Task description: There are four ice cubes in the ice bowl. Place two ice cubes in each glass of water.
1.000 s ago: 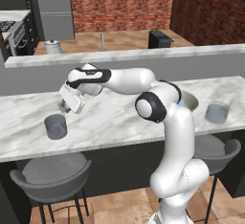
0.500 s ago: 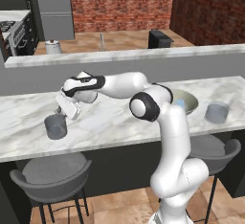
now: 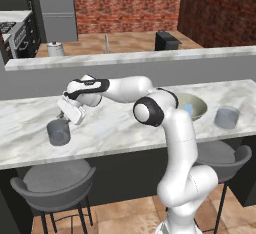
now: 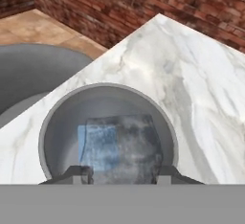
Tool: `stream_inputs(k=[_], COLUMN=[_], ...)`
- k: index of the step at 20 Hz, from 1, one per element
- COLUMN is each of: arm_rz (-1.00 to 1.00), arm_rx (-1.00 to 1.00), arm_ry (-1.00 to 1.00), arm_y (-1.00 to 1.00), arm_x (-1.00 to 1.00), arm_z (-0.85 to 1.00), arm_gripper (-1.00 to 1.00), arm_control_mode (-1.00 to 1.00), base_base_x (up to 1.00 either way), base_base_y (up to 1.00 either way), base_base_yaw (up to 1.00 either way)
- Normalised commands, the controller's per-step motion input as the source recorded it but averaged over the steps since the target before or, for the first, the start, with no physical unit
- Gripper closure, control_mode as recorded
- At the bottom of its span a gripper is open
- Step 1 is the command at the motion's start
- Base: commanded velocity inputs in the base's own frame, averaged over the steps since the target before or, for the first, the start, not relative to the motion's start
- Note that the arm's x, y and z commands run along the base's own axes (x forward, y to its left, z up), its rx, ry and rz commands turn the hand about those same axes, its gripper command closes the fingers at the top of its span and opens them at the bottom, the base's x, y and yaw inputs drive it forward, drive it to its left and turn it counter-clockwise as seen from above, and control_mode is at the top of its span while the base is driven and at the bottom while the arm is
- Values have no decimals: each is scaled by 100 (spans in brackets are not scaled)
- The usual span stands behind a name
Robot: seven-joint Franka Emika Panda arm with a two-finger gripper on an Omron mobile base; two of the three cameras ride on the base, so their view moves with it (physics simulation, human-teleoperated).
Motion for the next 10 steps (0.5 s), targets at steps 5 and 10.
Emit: stream_inputs(k=[5, 10], arm_rz=[5, 5], arm_rx=[0, 0], arm_ry=[0, 0], arm_y=[10, 18], arm_x=[0, 1], arm_z=[-2, -8], arm_gripper=[100, 100], arm_control_mode=[-100, -100], base_base_x=[0, 0], base_base_y=[0, 0], base_base_yaw=[0, 0])
